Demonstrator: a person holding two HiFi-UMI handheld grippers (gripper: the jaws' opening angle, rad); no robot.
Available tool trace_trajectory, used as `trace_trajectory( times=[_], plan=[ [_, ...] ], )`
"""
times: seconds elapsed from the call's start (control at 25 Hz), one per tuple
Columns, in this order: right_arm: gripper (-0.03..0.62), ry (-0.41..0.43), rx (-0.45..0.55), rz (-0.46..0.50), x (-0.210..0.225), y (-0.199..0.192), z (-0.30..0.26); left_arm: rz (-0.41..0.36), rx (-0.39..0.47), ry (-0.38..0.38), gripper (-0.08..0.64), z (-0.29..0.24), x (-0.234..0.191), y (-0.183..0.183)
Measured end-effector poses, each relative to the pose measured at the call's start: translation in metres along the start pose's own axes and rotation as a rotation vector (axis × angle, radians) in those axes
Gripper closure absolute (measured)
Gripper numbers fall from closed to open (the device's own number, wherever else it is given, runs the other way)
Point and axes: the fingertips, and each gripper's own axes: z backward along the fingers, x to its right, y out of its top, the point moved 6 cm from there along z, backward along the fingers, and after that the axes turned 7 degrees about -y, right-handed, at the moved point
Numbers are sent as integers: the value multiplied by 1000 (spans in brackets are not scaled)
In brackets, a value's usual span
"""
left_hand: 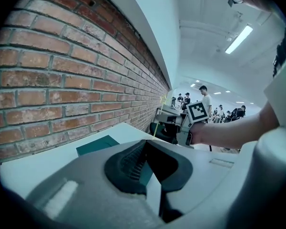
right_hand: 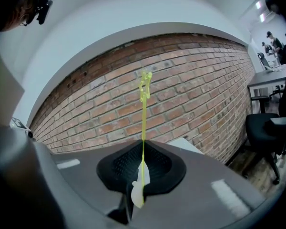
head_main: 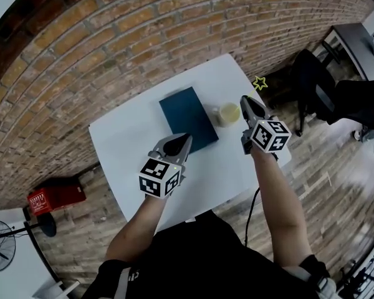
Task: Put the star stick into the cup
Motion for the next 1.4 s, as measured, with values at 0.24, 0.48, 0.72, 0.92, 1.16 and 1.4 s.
trace_trajectory(
  times=[0.24, 0.48, 0.72, 0.92, 1.16, 1.4],
  plan=[
    [580, -13, -44, -2, -2, -21, -15, 11, 2, 18, 552, 10, -6, -1],
    [575, -5, -86, -47, -3, -37, -22, 13, -1, 18, 552, 17, -9, -3],
    [543, -21, -112, -83, 2, -45, -22, 12, -7, 10, 552, 25, -8, -7],
    [473, -35, -138, -93, 1, -54, -19, 13, -4, 6, 552, 34, -7, -8],
    [401, -87, -147, -116, 3, -63, -6, 12, -1, -9, 552, 44, -2, -13],
    [322, -133, -180, -166, 11, -78, 10, 11, 5, -30, 552, 51, 4, -17]
  ],
)
